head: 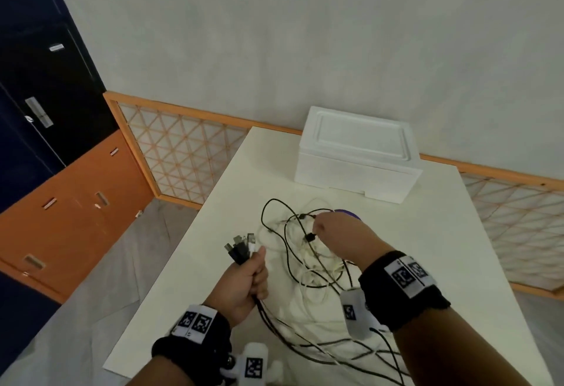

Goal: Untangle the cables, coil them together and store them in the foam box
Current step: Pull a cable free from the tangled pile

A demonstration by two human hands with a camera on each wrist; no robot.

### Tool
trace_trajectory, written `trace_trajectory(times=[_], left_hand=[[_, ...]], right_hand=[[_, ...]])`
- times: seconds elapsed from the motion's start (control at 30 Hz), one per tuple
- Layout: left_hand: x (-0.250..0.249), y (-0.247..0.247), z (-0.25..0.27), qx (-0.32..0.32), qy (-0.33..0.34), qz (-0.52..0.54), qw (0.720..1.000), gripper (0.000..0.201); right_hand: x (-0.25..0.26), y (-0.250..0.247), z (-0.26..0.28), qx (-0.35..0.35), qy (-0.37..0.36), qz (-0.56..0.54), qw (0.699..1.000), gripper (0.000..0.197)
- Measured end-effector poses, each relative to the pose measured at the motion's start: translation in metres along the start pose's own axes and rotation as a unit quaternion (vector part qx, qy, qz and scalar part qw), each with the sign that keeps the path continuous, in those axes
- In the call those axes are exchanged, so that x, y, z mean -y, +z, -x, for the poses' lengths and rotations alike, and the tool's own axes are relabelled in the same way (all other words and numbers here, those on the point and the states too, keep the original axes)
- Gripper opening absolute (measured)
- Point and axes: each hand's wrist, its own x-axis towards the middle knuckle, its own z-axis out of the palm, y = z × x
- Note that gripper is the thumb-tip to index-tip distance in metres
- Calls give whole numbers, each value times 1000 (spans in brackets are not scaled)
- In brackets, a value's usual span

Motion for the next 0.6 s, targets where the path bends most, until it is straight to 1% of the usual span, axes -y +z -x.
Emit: trace_trajectory(times=[0.03, 0.1, 0.2, 0.23, 0.3, 0.37, 0.4, 0.43, 0.47, 0.5, 0.53, 0.57, 0.6], left_hand=[[-3, 5, 0, 7, 11, -6, 1000, 43], [-10, 18, 0, 16, 41, -5, 999, 36], [-19, 40, 2, 31, 92, 18, 995, 25], [-21, 47, 3, 42, 104, 30, 993, 23], [-23, 57, 5, 74, 113, 50, 990, 31], [-22, 62, 8, 106, 119, 44, 986, 39], [-22, 63, 10, 109, 126, 35, 985, 43], [-23, 64, 12, 99, 133, 29, 986, 43], [-25, 63, 13, 81, 144, 31, 986, 37], [-28, 61, 13, 58, 160, 42, 985, 28], [-34, 57, 13, 39, 178, 66, 981, 20], [-42, 53, 13, 33, 192, 96, 976, 21], [-51, 46, 12, 39, 196, 121, 972, 28]], right_hand=[[-1, -6, 4, -15, 8, -61, 998, 21], [0, -20, 17, -38, -1, -165, 986, 17], [7, -32, 39, -63, -33, -295, 953, 17], [11, -31, 46, -71, -41, -324, 942, 16], [24, -25, 58, -83, -62, -347, 932, 17], [37, -15, 67, -79, -98, -356, 926, 26], [41, -10, 69, -74, -109, -368, 920, 30], [44, -5, 70, -69, -114, -366, 921, 30], [45, -1, 70, -65, -117, -336, 932, 23], [43, 3, 67, -69, -119, -266, 954, 15], [39, 9, 63, -71, -118, -184, 973, 12], [32, 17, 58, -71, -108, -125, 984, 15], [22, 26, 53, -68, -91, -96, 989, 18]])
